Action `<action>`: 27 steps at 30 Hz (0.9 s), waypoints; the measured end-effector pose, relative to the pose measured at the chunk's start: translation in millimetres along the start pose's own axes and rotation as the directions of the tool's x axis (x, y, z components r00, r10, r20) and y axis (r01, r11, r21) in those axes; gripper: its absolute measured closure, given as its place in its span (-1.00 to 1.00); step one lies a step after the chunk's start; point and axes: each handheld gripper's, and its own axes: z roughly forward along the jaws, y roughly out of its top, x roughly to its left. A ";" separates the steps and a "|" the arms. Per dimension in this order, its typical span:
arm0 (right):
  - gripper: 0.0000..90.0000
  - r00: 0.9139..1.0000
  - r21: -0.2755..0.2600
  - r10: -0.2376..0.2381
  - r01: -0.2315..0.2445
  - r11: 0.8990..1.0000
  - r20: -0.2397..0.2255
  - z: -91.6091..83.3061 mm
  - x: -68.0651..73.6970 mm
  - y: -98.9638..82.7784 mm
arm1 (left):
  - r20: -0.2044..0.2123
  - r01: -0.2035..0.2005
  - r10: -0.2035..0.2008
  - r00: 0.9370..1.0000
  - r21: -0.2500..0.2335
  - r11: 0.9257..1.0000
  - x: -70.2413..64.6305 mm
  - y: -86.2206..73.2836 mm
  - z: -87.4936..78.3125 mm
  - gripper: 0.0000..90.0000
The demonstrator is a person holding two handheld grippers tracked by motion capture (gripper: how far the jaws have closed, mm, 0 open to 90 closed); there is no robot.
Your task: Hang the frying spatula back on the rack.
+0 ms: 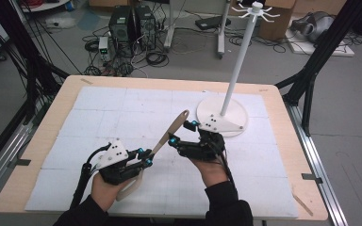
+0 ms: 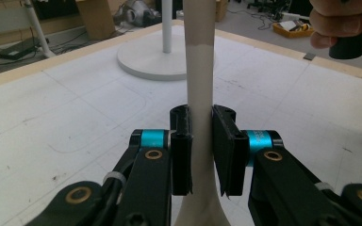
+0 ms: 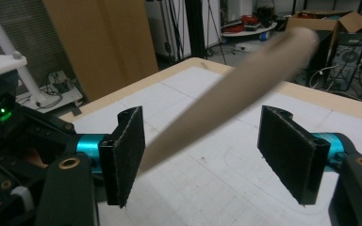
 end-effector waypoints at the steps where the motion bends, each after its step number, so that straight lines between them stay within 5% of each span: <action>1: -0.27 1.000 -0.002 0.000 0.000 1.000 0.003 1.4 2.0 0.7 | -0.001 -0.004 0.004 1.000 -0.002 1.000 -0.6 0.2 0.2 0.72; 13: 0.27 1.000 -0.063 0.001 -0.001 0.998 -0.005 0.8 9.8 15.2 | -0.010 -0.024 0.024 1.000 -0.008 1.000 -4.5 2.8 -1.6 0.72; 27: 0.41 0.998 -0.061 0.016 -0.019 0.998 -0.057 0.1 17.9 33.7 | -0.019 -0.027 0.026 0.999 -0.049 0.998 -6.0 8.9 -8.6 0.72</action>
